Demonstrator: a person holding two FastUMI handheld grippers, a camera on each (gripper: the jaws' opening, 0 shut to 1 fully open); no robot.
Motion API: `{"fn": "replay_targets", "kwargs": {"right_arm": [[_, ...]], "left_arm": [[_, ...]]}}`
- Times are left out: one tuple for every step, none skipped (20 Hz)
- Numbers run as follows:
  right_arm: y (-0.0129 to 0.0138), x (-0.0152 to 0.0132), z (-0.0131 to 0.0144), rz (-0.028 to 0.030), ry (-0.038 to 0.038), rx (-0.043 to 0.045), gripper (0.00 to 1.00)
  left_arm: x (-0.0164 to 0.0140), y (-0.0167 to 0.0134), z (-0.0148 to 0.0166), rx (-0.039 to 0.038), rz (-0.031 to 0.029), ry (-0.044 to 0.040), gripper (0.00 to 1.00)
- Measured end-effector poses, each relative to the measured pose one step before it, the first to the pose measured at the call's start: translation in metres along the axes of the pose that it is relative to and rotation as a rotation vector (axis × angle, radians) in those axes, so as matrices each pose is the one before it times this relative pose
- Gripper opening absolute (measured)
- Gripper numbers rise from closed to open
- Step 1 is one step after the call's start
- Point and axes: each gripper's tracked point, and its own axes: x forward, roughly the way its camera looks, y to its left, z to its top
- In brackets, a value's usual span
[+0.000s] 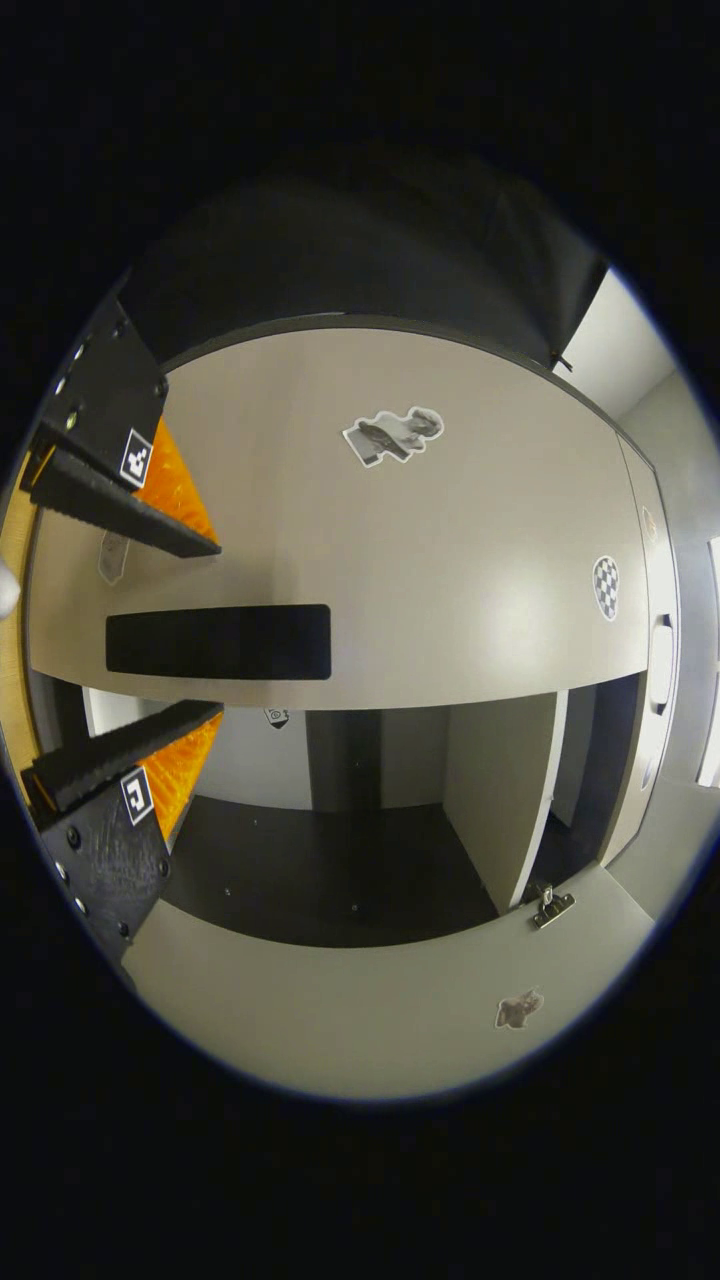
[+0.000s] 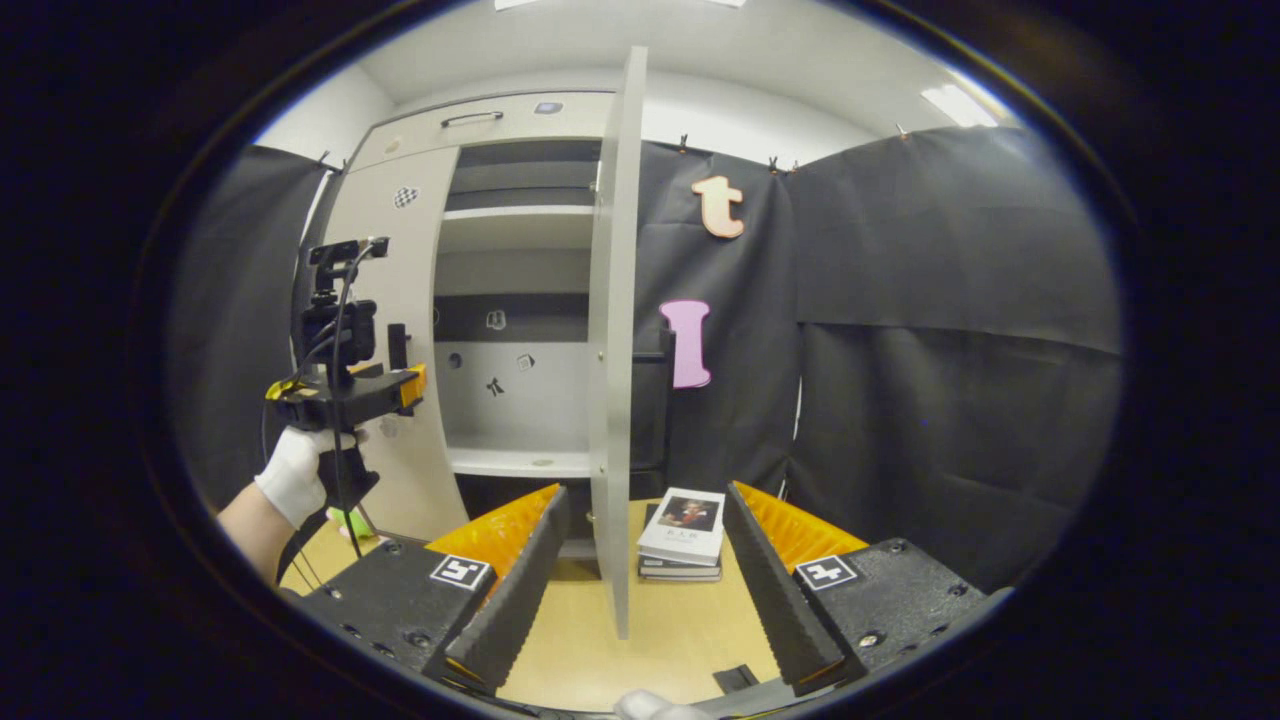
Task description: Open the right door of the double-door shoe cabinet with the right hand, and open the left door with the left hand.
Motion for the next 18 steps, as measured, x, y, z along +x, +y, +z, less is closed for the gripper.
{"fn": "replay_targets", "kwargs": {"right_arm": [[0.00072, 0.00048, 0.00107, -0.00009, -0.00116, -0.00015, 0.96], [-0.00019, -0.00026, -0.00038, 0.00151, -0.00013, 0.00215, 0.96], [-0.00032, -0.00036, 0.00015, -0.00197, -0.00136, 0.00146, 0.96], [-0.00194, 0.00022, -0.00131, 0.00239, -0.00212, -0.00083, 0.96], [0.00134, -0.00088, 0.00084, 0.00503, -0.00058, 0.00164, 0.96], [0.00047, -0.00078, -0.00016, 0.00697, 0.00131, 0.00042, 0.96], [0.00113, -0.00175, 0.00011, 0.00701, -0.00119, 0.00089, 0.96], [-0.00049, -0.00099, 0.00064, 0.00790, 0.00047, 0.00355, 0.96], [0.00179, -0.00164, -0.00003, 0.00859, 0.00030, 0.00508, 0.96], [-0.00011, -0.00130, -0.00032, 0.00637, -0.00227, 0.00846, 0.96], [0.00079, -0.00162, 0.00115, 0.00462, -0.00036, 0.00340, 0.96], [-0.00013, -0.00151, 0.00067, 0.00384, -0.00498, 0.00063, 0.96], [0.00040, -0.00300, 0.00118, 0.00289, -0.00527, -0.00101, 0.96], [0.00066, -0.00281, 0.00131, 0.00658, -0.00600, 0.00027, 0.96], [0.00170, -0.00342, 0.00106, 0.00563, -0.00347, -0.00090, 0.96], [0.00037, -0.00146, -0.00065, 0.00511, -0.00125, -0.00150, 0.96], [0.00123, -0.00251, -0.00015, 0.00548, -0.00036, -0.00137, 0.96], [0.00008, -0.00196, -0.00068, 0.00596, -0.00179, 0.00035, 0.96]], "left_arm": [[0.00194, 0.00053, -0.00105, 0.00709, 0.00326, 0.00231, 0.74], [0.00207, 0.00076, -0.00222, 0.00631, 0.00731, 0.00557, 0.71], [0.00151, 0.00116, -0.00411, 0.00963, 0.00020, 0.01920, 0.68], [0.00093, -0.00444, -0.00464, -0.00222, -0.01694, 0.02005, 0.58], [0.00582, -0.00352, -0.00228, 0.00074, -0.01510, 0.00236, 0.48], [-0.00399, -0.00133, 0.00106, 0.00470, 0.00486, -0.00351, 0.42], [-0.00085, 0.00191, -0.00076, 0.00426, 0.00208, 0.00595, 0.31], [0.00238, -0.00010, 0.00043, -0.01174, -0.00159, 0.00201, 0.30], [-0.00160, -0.00037, -0.00105, -0.02481, 0.00059, 0.00896, 0.27], [0.00035, 0.00157, 0.00050, -0.02177, 0.00477, 0.00874, 0.23], [-0.00218, 0.00040, -0.00137, -0.02264, 0.00829, 0.00302, 0.17], [0.00075, -0.00142, 0.00142, -0.00072, 0.00359, 0.00135, 0.14], [0.00090, 0.00089, -0.00054, 0.01183, -0.00162, 0.00139, 0.07], [-0.00320, 0.00012, 0.00049, 0.00229, -0.00286, -0.00443, 0.07], [-0.00242, 0.00033, -0.00058, -0.00063, -0.00196, 0.00297, 0.05], [-0.00193, -0.00042, -0.00020, -0.00819, -0.00559, -0.00207, 0.05], [-0.00388, -0.00011, 0.00043, -0.01015, -0.00699, 0.00564, 0.05], [-0.00467, -0.00132, 0.00120, -0.00588, -0.00664, -0.00149, 0.05]]}}
